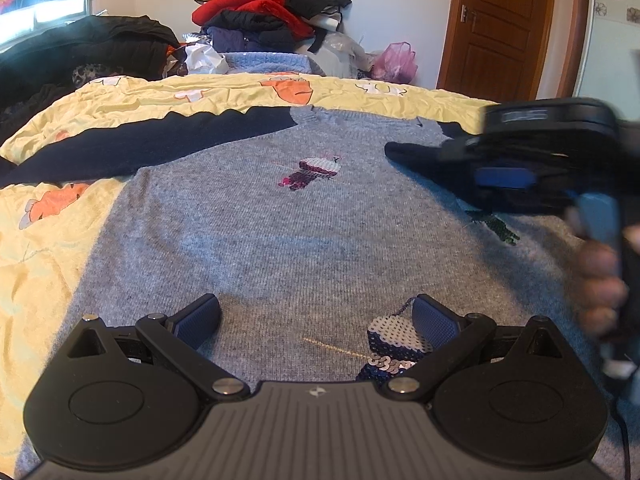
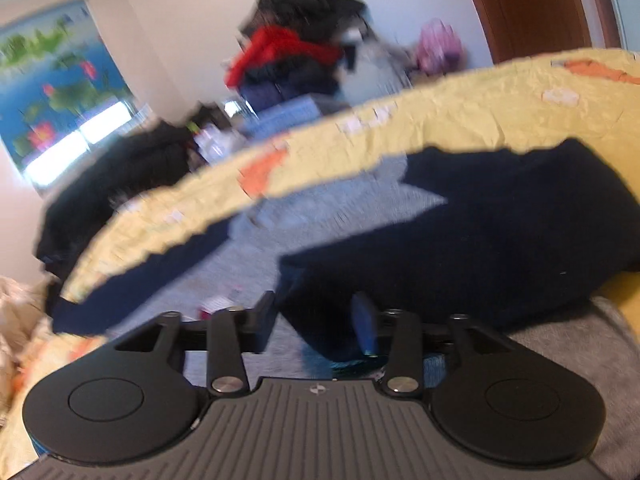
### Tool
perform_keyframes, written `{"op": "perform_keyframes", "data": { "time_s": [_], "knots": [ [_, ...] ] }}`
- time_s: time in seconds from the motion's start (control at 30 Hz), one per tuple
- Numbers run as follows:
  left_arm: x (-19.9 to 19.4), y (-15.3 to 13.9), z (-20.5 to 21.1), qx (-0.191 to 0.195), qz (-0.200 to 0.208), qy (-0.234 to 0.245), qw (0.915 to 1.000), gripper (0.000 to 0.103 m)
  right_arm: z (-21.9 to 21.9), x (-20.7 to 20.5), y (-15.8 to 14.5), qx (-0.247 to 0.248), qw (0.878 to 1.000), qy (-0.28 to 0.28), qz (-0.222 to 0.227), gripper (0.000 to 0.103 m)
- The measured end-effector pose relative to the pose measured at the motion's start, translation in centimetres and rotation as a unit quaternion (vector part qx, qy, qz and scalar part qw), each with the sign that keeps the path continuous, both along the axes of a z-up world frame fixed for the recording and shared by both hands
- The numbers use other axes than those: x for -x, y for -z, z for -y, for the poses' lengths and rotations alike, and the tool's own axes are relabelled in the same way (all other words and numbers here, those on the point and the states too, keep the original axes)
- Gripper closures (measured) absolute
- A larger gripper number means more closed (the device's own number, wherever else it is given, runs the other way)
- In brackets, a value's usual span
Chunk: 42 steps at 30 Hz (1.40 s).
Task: Fold small clothes
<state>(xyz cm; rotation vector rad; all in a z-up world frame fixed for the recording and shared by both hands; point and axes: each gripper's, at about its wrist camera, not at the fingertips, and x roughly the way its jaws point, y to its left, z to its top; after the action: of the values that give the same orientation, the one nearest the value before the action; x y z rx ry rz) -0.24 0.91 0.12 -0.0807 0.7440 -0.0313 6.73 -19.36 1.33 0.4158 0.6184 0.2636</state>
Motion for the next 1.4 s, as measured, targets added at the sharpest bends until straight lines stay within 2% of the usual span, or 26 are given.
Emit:
{"op": "perform_keyframes", "data": {
  "time_s": [0.13,0.2,0.23,0.3,0.37,0.4,0.47,0.53,0.57,0.67,0.7,0.73,0.77,0.8,0.87,0.9,1.0,1.2,1.3,1.4],
  "knots": [
    [0.1,-0.1,-0.8,0.015,-0.002,-0.003,0.9999,0.000,1.8,4.4,-0.5,0.010,0.999,0.005,0.033,0.045],
    [0.0,-0.5,-1.2,0.024,0.006,-0.025,0.9994,0.000,2.8,4.9,0.2,0.015,0.999,0.007,0.031,0.044],
    [0.0,-0.8,-1.3,0.026,0.018,-0.040,0.9987,0.000,3.4,5.1,0.8,0.008,1.000,0.010,0.023,0.044],
    [-0.5,-2.1,-1.4,0.047,0.043,-0.058,0.9963,0.000,5.0,5.3,1.8,-0.059,0.998,0.026,-0.008,0.044],
    [-2.2,-3.5,-2.2,0.135,0.044,-0.043,0.9889,0.000,6.1,5.5,2.0,-0.093,0.995,0.038,0.010,0.040],
    [-3.2,-3.8,-2.6,0.187,0.039,-0.030,0.9811,0.000,6.5,5.5,2.2,-0.102,0.994,0.044,0.011,0.036],
    [-5.7,-3.8,-3.1,0.272,0.017,-0.012,0.9621,0.000,7.2,5.2,2.7,-0.131,0.990,0.043,0.002,0.036],
    [-8.4,-3.0,-2.5,0.316,-0.015,0.007,0.9487,0.001,7.6,5.3,2.9,-0.150,0.988,0.041,0.003,0.036],
    [-9.6,-2.3,-1.9,0.326,-0.033,0.007,0.9448,0.002,7.8,5.3,3.0,-0.157,0.987,0.041,0.004,0.036],
    [-12.6,-0.5,0.2,0.329,-0.081,0.014,0.9406,0.029,7.9,5.4,3.1,-0.168,0.985,0.039,0.004,0.036],
    [-13.1,0.0,0.9,0.328,-0.097,0.014,0.9395,0.047,7.9,5.4,3.2,-0.171,0.985,0.039,0.004,0.036],
    [-13.6,0.5,1.5,0.323,-0.112,0.012,0.9395,0.054,7.9,5.4,3.2,-0.173,0.984,0.038,0.003,0.036],
    [-14.1,0.9,2.1,0.315,-0.121,0.008,0.9413,0.056,7.9,5.4,3.2,-0.175,0.984,0.038,0.003,0.036],
    [-14.3,1.2,2.4,0.308,-0.119,0.005,0.9440,0.066,8.0,5.5,3.2,-0.176,0.984,0.037,0.003,0.035],
    [-14.9,1.4,2.6,0.290,-0.115,-0.001,0.9501,0.077,7.9,5.4,3.2,-0.177,0.983,0.035,0.002,0.035],
    [-15.2,1.3,2.6,0.282,-0.116,-0.004,0.9524,0.094,8.0,5.5,3.3,-0.178,0.983,0.034,0.002,0.034],
    [-15.7,0.6,2.1,0.259,-0.098,-0.013,0.9607,0.098,7.9,5.4,3.2,-0.177,0.984,0.032,0.002,0.033],
    [-15.2,-3.1,-0.3,0.168,-0.020,-0.019,0.9855,0.098,7.9,5.4,3.2,-0.177,0.984,0.031,0.003,0.033],
    [-15.2,-3.8,-2.5,0.118,0.015,-0.045,0.9919,0.098,7.8,5.3,3.2,-0.173,0.984,0.029,0.004,0.032],
    [-14.4,-3.9,-5.2,0.088,0.048,-0.080,0.9918,0.098,7.7,5.2,3.2,-0.172,0.985,0.028,0.005,0.031]
  ]
}}
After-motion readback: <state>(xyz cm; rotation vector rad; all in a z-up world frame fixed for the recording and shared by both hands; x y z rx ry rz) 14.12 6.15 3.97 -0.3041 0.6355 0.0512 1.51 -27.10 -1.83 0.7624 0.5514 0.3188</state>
